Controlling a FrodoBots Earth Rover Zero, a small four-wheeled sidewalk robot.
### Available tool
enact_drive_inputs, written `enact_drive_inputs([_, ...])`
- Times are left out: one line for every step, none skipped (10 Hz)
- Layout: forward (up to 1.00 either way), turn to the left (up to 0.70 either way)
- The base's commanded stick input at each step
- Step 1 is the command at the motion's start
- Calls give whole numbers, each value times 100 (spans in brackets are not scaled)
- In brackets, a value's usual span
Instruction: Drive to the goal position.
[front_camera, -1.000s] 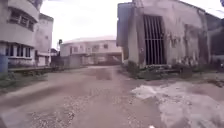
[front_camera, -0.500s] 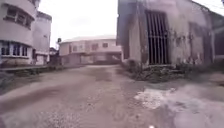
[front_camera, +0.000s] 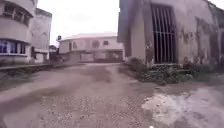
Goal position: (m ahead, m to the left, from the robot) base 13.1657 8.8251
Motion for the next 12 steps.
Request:
enact_drive_inputs([70, 18])
enact_drive_inputs([70, 34])
enact_drive_inputs([70, 1])
enact_drive_inputs([70, 0])
enact_drive_inputs([70, 0])
enact_drive_inputs([70, 0])
enact_drive_inputs([70, 0])
enact_drive_inputs([70, 0])
enact_drive_inputs([70, 0])
enact_drive_inputs([70, 0])
enact_drive_inputs([70, 5])
enact_drive_inputs([70, 24])
